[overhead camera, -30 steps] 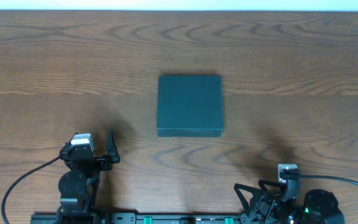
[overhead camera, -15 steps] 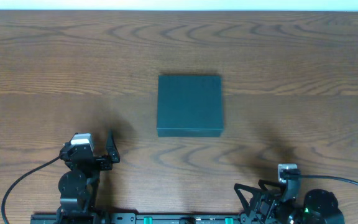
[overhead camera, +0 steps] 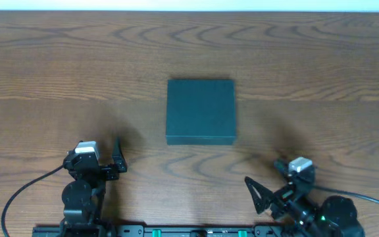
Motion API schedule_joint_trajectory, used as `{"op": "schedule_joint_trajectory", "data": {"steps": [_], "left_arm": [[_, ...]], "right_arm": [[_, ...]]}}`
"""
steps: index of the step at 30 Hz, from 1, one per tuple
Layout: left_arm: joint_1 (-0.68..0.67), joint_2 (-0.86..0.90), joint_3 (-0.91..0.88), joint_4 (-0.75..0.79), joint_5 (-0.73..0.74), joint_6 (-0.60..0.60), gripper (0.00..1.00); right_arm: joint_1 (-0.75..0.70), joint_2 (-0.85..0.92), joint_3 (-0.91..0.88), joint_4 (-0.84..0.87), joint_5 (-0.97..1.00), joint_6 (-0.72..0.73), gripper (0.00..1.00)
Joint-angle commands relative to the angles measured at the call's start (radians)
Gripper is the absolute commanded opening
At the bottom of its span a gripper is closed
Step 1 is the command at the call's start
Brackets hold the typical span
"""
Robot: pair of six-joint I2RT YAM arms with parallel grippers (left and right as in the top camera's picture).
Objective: Pack container
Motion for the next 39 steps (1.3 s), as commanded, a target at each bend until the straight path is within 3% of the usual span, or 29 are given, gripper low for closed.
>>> {"op": "schedule_joint_trajectory", "data": {"steps": [1,9,39], "left_arm": [[0.002,-0.007,-0.027,-0.004,-0.001,-0.011,0.95],[0.002,-0.006,-0.027,-0.004,-0.001,-0.011,0.95],[0.002,-0.006,-0.027,-0.004,-0.001,-0.011,0.95]], "right_arm": [[0.006,-0.01,-0.06,0.036,0.007,-0.271,0.99],[0.006,-0.011,-0.259,0.118,0.002,-0.325,0.99],[0.006,-0.01,-0.256,0.116,0.008,-0.325,0.99]]}}
